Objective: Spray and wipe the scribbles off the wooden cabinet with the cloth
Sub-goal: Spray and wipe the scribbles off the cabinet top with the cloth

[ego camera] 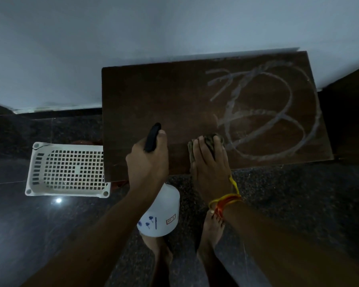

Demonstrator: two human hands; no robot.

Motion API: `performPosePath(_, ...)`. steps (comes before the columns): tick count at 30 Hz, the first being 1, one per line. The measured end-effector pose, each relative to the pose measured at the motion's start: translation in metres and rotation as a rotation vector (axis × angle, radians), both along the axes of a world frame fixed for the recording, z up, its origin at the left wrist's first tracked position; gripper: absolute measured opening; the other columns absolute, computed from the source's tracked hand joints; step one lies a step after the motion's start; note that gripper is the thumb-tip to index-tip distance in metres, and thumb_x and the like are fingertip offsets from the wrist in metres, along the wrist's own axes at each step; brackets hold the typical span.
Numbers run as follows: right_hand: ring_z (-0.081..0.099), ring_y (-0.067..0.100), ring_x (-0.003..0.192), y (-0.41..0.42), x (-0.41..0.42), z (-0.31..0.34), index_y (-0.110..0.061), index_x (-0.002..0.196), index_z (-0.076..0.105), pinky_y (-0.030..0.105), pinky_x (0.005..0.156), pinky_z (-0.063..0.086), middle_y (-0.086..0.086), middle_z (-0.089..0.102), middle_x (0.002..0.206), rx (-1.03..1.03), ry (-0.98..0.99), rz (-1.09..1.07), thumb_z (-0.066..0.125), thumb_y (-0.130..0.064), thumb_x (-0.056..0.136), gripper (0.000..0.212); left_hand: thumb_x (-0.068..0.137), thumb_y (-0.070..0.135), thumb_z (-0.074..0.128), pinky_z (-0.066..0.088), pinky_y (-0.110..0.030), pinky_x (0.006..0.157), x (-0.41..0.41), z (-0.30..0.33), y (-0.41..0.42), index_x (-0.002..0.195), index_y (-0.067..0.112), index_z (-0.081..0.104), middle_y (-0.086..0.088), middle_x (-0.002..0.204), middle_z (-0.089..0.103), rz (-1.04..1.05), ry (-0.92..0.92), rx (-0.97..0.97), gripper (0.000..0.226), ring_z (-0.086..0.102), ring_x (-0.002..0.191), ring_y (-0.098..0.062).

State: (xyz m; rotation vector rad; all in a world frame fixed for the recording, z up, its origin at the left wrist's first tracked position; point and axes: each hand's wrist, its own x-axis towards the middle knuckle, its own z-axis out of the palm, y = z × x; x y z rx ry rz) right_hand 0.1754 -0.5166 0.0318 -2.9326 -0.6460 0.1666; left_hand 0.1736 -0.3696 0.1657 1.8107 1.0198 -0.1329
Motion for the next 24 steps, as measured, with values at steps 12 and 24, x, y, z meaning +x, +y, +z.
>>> performPosePath(12,0.014,0.041,0.146,-0.005,0.007,-0.003,-0.009,0.149,0.032,0.054,0.117,0.019,0.01,0.031,0.156,-0.01,0.021,0.001,0.035,-0.031,0.099,0.055,0.097,0.045,0.051,0.062,-0.05,0.069,0.025,0.0,-0.006,0.068,0.027,0.054,-0.009,0.072,0.067,0.018,-0.019,-0.017,0.034,0.069,0.068,-0.03)
performPosePath(24,0.02,0.039,0.144,0.027,0.114,-0.004,-0.007,0.149,0.031,0.052,0.117,0.022,0.01,0.036,0.152,0.009,-0.018,-0.022,0.04,-0.03,0.093,0.061,0.099,0.04,0.049,0.058,-0.044,0.065,0.052,-0.006,-0.011,0.07,0.033,0.049,-0.007,0.073,0.063,-0.059,-0.048,-0.042,0.03,0.062,0.065,-0.026)
